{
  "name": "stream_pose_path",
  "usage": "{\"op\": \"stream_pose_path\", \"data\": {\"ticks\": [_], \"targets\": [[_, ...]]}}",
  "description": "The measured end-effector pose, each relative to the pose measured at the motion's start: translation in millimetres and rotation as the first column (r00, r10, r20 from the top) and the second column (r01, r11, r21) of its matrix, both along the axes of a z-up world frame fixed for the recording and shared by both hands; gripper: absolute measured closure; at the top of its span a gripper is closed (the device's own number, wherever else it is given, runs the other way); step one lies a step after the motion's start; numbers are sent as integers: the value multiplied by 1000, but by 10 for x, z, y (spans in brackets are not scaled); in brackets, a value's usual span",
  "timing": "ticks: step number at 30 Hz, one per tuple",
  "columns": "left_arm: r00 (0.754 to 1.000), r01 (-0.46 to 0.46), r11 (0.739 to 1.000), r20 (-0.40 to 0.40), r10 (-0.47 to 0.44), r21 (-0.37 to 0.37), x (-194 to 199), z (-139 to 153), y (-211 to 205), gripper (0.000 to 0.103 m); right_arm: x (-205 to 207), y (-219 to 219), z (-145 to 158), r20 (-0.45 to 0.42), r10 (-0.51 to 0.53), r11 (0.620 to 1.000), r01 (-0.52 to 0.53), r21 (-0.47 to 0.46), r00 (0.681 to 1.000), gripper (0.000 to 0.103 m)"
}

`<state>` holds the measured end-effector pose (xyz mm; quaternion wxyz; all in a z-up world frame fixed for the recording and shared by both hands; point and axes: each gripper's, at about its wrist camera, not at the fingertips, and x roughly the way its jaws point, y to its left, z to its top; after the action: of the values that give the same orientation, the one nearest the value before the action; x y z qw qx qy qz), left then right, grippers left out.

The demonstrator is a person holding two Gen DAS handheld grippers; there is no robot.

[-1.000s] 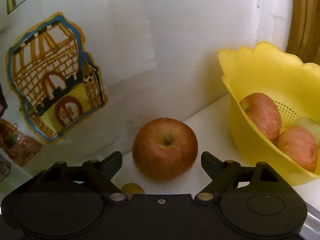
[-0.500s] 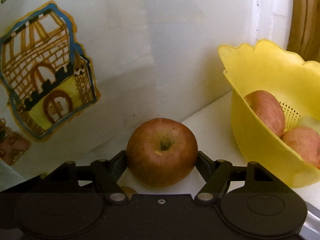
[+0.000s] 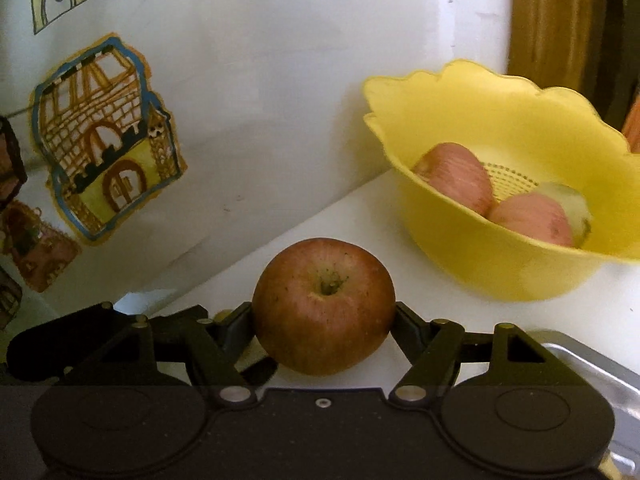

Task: Organize fruits
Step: 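Close the right tool on the red apple while the left tool grasps the small brown fruit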

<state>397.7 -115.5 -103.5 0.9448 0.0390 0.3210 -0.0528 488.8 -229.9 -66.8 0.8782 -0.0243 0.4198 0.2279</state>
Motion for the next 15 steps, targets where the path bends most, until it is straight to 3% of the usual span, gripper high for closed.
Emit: {"op": "stream_pose_path", "data": {"ticks": [15], "targets": [[999,36,999,7,-37,39,55,42,-106,45,-114,-132,-96,-34,-113,993,113,-19,993,29]]}}
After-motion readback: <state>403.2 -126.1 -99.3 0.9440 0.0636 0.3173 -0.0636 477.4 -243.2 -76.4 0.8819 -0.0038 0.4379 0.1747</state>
